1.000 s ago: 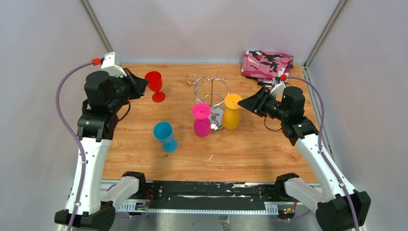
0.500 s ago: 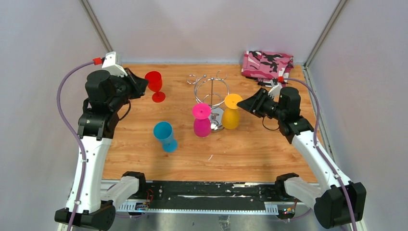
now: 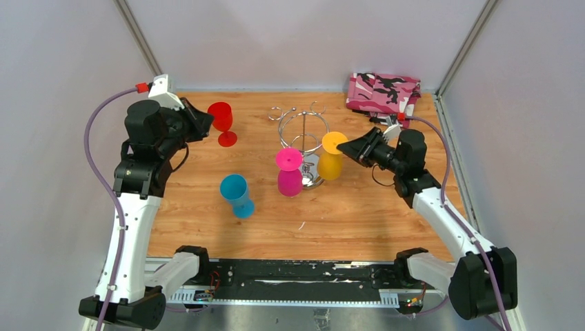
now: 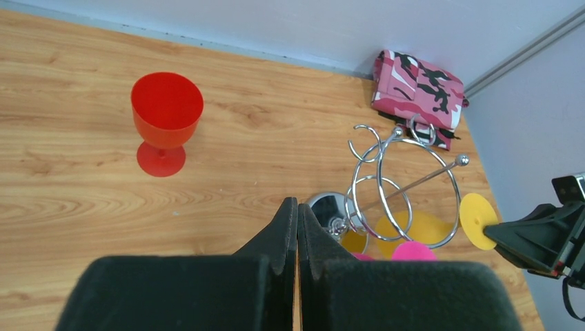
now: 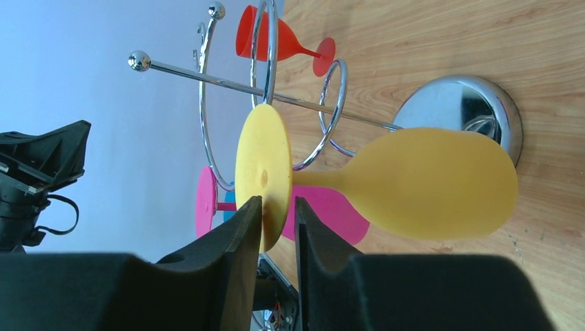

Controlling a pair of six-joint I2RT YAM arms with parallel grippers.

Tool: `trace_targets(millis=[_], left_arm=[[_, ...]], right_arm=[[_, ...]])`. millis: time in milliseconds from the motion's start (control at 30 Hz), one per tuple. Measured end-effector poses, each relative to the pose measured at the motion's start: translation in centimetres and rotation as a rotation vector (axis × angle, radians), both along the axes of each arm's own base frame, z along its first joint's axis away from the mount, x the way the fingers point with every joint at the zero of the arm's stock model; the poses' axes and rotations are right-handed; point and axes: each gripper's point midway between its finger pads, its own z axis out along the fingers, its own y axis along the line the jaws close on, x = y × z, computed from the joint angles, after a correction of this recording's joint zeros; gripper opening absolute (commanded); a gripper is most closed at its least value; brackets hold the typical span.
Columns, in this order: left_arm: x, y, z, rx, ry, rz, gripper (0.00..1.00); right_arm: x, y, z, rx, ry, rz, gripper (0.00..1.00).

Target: Take the wine glass off the wine glass rack

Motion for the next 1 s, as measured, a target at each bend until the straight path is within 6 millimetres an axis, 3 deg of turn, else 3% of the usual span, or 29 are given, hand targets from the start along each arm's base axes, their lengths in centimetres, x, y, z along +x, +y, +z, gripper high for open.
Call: trace_targets(millis=[433, 767, 1000], left_arm=[[0.1, -0.1, -0.8, -0.003, 0.017, -0.005, 0.01], [0.2, -0.1, -1.0, -0.002, 0.020, -0.006, 0.01], [0.3, -0.2, -1.1, -0.003, 0.020, -0.006, 0.00]], right_arm=[[-0.6, -0.8, 1.8, 0.033, -0.029, -0.057, 0.00], [-0.6, -1.6, 1.3, 0.055, 0.013, -0.094, 0.00], [-2.4, -2.1, 3.1, 0.073, -0.028, -0.103, 0.00]])
